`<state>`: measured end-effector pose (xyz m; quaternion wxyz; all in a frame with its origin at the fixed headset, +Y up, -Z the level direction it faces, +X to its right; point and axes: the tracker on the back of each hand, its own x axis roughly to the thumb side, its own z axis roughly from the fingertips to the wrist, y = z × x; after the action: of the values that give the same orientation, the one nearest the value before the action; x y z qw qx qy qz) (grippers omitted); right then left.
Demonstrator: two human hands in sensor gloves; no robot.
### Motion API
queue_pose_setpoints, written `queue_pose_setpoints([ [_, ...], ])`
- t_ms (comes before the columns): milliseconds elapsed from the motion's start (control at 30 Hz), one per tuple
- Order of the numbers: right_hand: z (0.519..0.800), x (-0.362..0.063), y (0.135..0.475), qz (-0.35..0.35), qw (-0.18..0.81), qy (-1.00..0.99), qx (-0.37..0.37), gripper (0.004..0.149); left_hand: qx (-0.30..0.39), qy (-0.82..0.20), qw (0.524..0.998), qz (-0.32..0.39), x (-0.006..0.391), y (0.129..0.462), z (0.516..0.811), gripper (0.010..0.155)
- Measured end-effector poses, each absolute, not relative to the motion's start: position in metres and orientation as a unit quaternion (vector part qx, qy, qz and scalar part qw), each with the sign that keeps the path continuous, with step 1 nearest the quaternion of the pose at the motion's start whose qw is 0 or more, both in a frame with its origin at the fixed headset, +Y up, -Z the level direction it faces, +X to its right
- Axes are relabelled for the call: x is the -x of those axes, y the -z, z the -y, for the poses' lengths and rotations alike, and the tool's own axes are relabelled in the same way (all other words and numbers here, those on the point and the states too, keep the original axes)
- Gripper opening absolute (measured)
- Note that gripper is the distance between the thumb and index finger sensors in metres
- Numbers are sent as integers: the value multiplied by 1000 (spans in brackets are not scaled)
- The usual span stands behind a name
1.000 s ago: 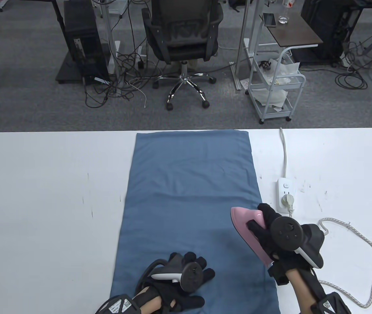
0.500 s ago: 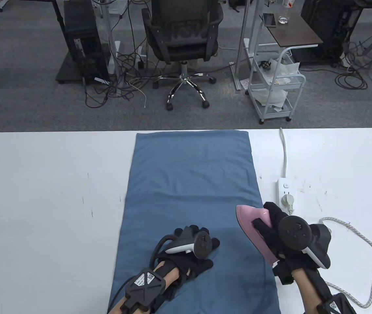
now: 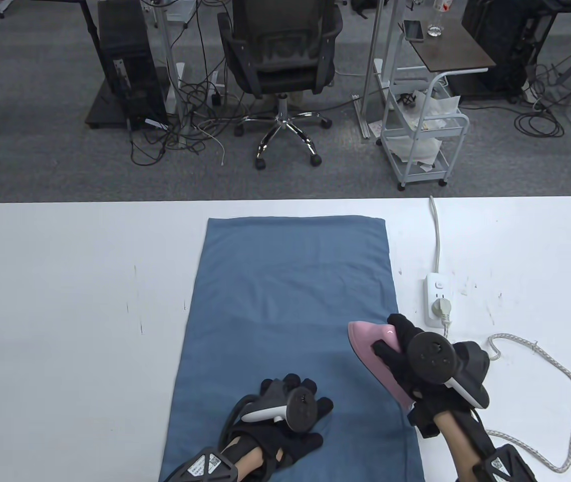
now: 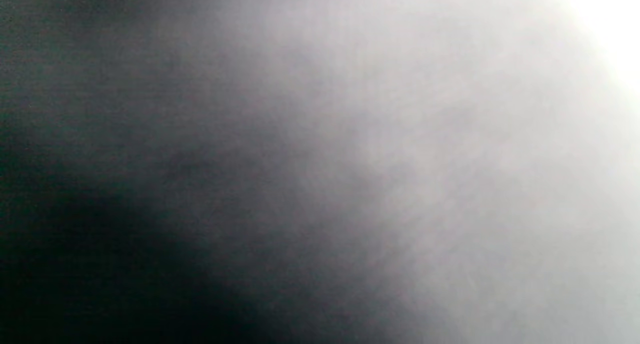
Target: Iron pillowcase with electric iron on table
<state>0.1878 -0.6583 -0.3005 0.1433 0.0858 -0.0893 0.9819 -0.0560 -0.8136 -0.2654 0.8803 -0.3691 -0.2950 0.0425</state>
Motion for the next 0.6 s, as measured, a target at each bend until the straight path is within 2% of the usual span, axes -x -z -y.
queue_pose_setpoints([
  [333, 710, -131, 310, -5, 36, -982, -186, 65, 372, -40, 878, 298, 59, 255, 814, 71],
  [433, 724, -123, 316, -24, 18, -981, -192, 65, 372, -40, 878, 298, 59, 255, 814, 71],
  [533, 724, -118, 322, 0, -18, -982, -190, 65, 372, -39, 878, 299, 59, 255, 814, 71],
  [600, 725, -120, 338, 4, -15, -987, -162, 65, 373, -39, 878, 299, 59, 256, 814, 71],
])
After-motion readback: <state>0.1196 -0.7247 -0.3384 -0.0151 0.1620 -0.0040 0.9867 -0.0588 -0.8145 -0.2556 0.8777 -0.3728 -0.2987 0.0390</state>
